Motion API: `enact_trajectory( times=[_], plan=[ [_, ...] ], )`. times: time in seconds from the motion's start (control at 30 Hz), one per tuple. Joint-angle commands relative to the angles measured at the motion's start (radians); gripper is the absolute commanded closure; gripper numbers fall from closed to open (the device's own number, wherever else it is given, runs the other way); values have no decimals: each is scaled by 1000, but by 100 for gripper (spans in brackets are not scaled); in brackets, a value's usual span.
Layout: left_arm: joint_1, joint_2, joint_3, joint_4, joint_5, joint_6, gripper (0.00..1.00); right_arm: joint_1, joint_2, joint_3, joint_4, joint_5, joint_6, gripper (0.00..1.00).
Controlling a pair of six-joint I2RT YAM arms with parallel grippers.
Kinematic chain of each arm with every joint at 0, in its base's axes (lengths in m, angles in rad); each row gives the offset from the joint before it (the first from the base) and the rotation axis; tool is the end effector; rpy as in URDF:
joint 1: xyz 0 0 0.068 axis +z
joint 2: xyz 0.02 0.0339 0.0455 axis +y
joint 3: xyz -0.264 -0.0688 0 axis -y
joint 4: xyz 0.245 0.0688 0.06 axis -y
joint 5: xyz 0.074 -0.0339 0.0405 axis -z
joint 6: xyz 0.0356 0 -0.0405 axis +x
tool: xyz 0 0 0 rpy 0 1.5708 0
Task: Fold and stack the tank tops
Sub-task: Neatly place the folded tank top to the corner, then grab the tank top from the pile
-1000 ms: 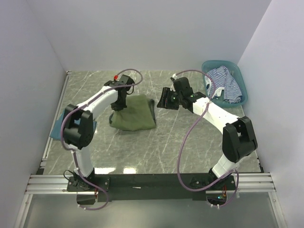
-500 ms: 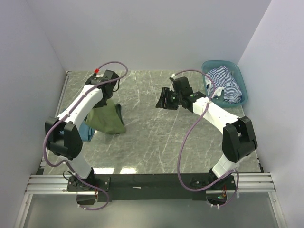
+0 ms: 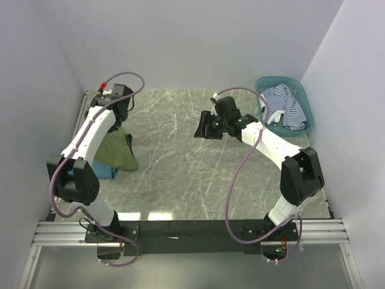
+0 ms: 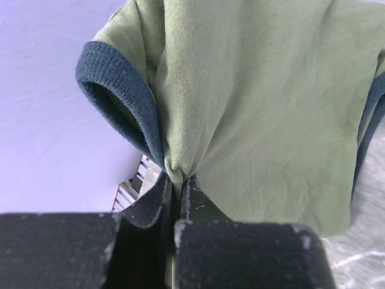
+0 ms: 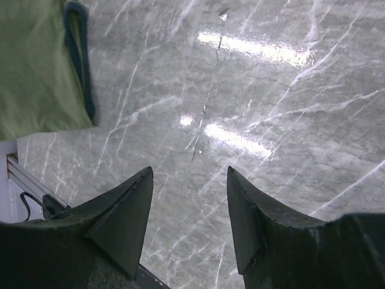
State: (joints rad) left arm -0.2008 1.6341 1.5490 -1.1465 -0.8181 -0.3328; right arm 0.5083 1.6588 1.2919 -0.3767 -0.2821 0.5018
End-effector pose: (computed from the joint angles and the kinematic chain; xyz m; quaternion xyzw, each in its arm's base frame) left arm 0.3174 -0.0381 0.3232 -0.1266 0.8979 0.3373 0.2527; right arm 0.3211 0.1902 0.2714 -0.0594 0.9064 0.3052 0.2859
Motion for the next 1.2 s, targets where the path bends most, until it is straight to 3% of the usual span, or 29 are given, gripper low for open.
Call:
enact_trajectory(
  times=[0.0, 0.13, 0.2, 0.23, 0.3, 0.37, 0.4, 0.6, 0.73, 0.83, 0.87, 0.97, 1.17],
  plan=[
    [38, -37, 34, 36, -38, 55, 100, 10, -16, 47, -18, -2, -17, 41],
    [77, 10, 39, 41, -52, 61, 98, 16, -24, 38, -22, 0, -17, 41],
    [93, 38, 51, 25, -93, 14, 73, 18, -25, 35, -30, 9, -22, 40],
    [97, 71, 60, -13, -127, -12, 54, 18, -27, 35, -36, 14, -23, 41],
    [106, 101, 117, -57, -168, -96, 41, 18, -37, 24, -41, 26, -31, 40],
    [112, 116, 151, -64, -203, -126, 7, 18, -47, 24, -53, 40, -35, 40],
    [112, 113, 157, -61, -220, -144, 1, 19, -50, 24, -59, 43, -37, 40],
    [80, 23, 172, 99, -52, -95, 1, 10, -83, 50, -99, 124, -36, 40],
    [6, -109, 61, 241, 186, -68, 1, -46, -91, 99, -123, 150, -20, 40],
    [-49, -244, -82, 413, 468, -72, 1, -128, -84, 142, -128, 208, -11, 40],
    [-72, -281, -122, 463, 625, -83, 1, -186, -79, 156, -133, 222, -3, 40],
    [-127, -394, -266, 599, 805, -120, 1, -267, -41, 239, -148, 332, 6, 39],
    [-212, -456, -366, 640, 907, -132, 1, -445, 114, 443, -154, 538, 18, 36]
  ],
)
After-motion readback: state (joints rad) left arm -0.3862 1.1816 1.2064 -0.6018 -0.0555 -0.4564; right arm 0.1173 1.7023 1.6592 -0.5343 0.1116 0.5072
